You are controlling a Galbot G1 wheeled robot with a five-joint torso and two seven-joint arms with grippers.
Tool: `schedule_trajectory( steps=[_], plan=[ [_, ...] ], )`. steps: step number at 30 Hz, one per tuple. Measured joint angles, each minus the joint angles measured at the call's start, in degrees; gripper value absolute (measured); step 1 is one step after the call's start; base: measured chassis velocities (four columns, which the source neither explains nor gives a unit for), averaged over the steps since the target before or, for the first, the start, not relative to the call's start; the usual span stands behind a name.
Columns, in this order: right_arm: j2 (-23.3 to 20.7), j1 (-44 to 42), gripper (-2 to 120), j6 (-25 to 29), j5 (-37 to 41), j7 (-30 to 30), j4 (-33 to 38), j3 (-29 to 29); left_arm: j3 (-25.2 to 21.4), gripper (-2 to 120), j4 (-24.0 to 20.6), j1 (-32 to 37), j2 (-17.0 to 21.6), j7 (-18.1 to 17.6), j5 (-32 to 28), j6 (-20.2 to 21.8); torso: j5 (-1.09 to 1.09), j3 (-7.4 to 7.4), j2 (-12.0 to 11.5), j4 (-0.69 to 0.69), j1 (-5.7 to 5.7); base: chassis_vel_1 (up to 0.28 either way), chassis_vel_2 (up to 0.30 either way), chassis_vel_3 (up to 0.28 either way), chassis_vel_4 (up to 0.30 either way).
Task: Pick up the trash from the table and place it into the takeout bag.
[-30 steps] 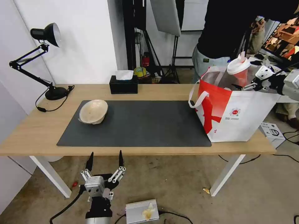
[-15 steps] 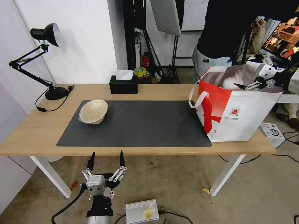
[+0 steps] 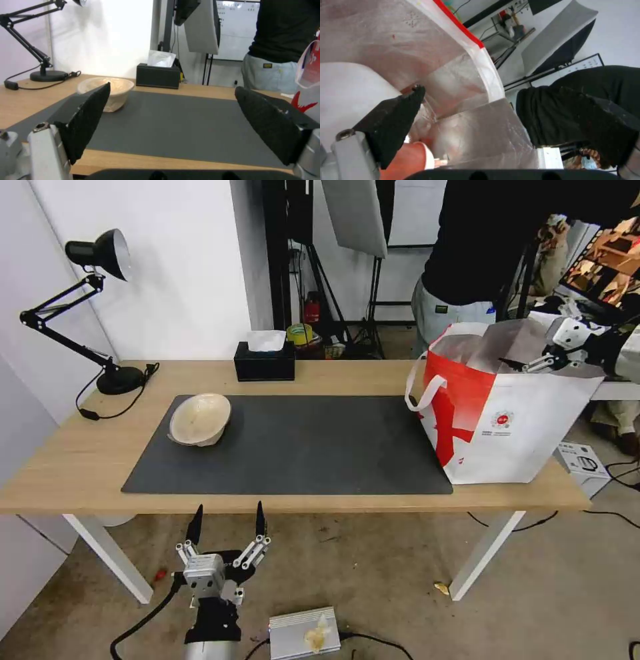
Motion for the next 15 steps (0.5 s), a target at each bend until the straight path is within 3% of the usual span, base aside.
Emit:
schedule_trajectory(
  steps=[15],
  plan=[
    [0.6,-1.9,100,-0.3,4.8,6.4,1.1,1.1,-0.3,100,-0.1,-0.3,0.4,0.0,-0.5,0.1,0.0,0.0,0.0,0.0,0.0,0.0,0.0,0.0,0.0]
  ],
)
